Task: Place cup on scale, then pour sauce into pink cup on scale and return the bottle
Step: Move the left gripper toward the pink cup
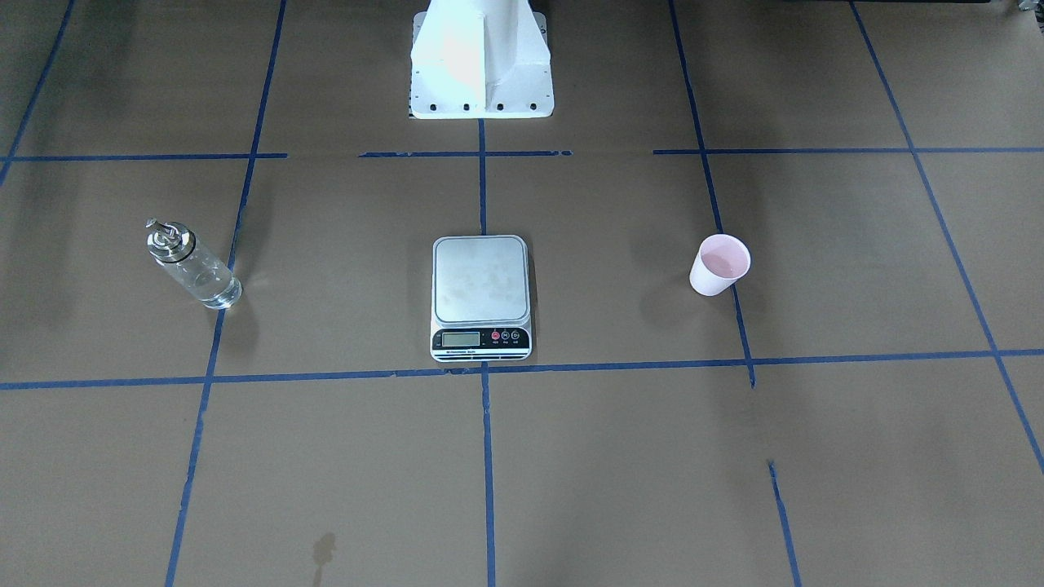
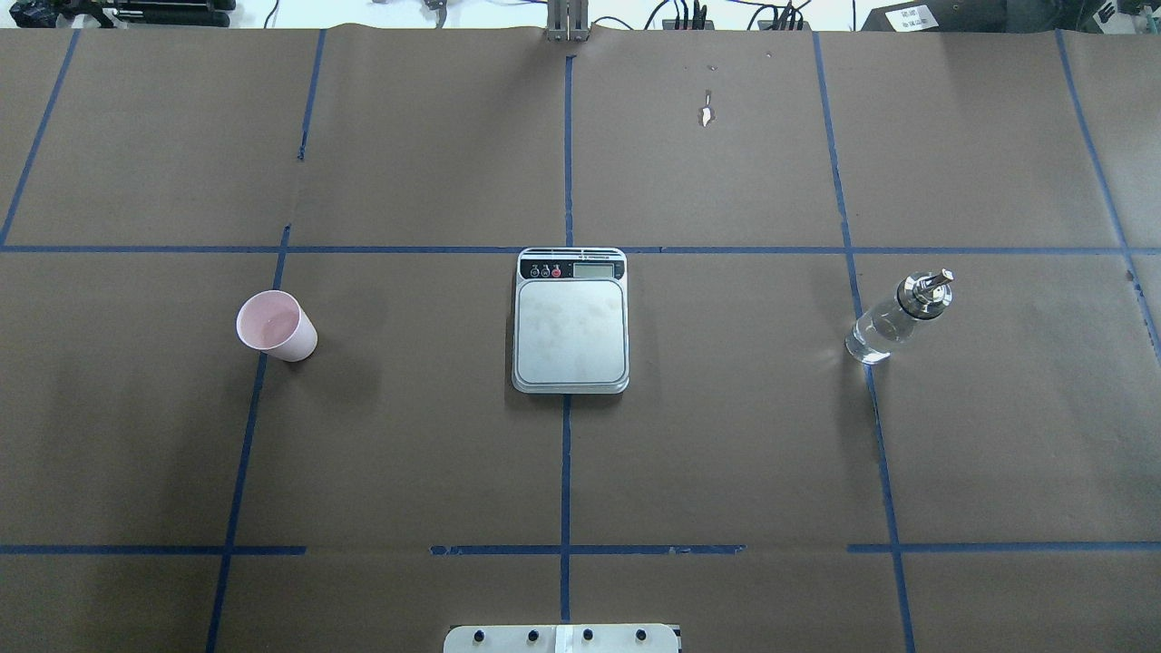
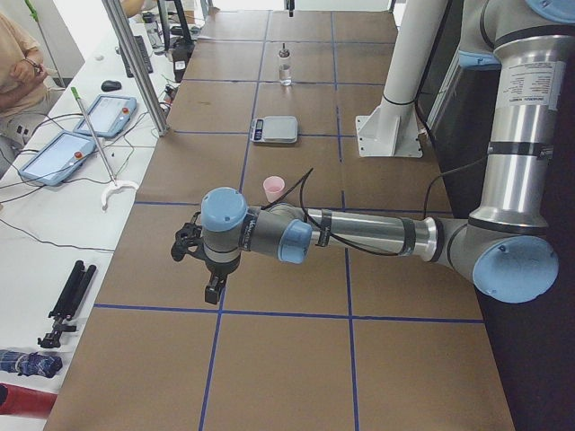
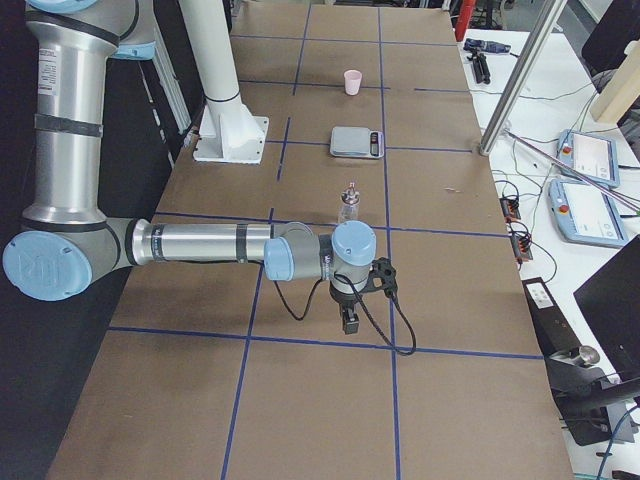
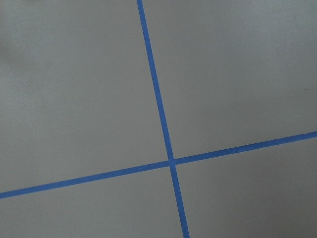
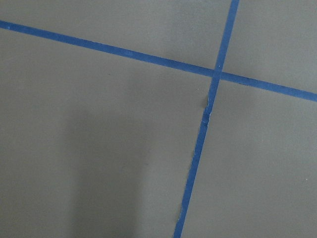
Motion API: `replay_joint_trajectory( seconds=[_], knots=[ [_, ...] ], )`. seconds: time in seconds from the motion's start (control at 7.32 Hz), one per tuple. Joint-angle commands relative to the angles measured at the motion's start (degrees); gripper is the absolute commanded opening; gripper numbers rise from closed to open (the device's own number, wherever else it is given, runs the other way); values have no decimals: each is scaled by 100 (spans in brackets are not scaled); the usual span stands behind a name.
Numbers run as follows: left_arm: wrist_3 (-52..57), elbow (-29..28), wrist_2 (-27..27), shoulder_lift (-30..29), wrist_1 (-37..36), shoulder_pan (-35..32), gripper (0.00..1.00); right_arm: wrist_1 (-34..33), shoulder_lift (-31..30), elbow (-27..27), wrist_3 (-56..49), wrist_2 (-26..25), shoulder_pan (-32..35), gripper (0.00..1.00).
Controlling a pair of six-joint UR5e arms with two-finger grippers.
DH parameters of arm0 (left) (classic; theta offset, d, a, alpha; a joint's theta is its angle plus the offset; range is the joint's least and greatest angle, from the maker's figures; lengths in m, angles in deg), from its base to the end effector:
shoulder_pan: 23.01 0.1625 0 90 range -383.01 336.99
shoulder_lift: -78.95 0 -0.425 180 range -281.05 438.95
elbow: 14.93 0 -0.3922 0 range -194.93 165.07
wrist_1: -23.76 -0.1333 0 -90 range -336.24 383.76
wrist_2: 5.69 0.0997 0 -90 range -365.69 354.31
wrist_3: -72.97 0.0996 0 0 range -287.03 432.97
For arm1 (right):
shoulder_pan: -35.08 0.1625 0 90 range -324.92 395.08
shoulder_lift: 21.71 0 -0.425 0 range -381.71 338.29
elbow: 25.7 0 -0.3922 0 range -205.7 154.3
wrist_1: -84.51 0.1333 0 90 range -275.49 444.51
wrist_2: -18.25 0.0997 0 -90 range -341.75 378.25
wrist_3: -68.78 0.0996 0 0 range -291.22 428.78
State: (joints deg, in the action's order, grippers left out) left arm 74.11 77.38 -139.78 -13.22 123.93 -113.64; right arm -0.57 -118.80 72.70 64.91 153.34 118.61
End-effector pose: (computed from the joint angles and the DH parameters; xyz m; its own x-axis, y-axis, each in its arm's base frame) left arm -0.0697 -0.5209 0.6006 0.7202 0.1873 -0.6680 -0.0037 0.9639 0.2663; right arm 0.0121 -0.4506 0.6344 0.6837 -0.2222 0.6951 0.1585 0.9750 0.1558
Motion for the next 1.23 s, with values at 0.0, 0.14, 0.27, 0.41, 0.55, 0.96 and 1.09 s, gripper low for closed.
replay_joint_trajectory(
  seconds=[0.0,0.14,0.27,0.41,0.55,0.96,1.09],
  knots=[
    [9,41,-38,50,115,2,100,9,14,3,17,227,-4,100],
    [18,68,-39,41,151,11,100,9,40,3,17,281,-13,100],
    [27,146,-39,41,178,20,100,9,58,3,26,360,-21,100],
    [18,243,-39,49,456,159,100,9,67,3,18,526,-21,100],
    [-25,226,-282,58,581,378,100,9,93,56,17,528,-21,100],
    [-2098,576,-259,-308,705,1727,100,9,111,47,17,528,-48,100],
    [-3231,734,-119,-633,705,2351,100,9,102,47,9,528,-56,100]
  ],
)
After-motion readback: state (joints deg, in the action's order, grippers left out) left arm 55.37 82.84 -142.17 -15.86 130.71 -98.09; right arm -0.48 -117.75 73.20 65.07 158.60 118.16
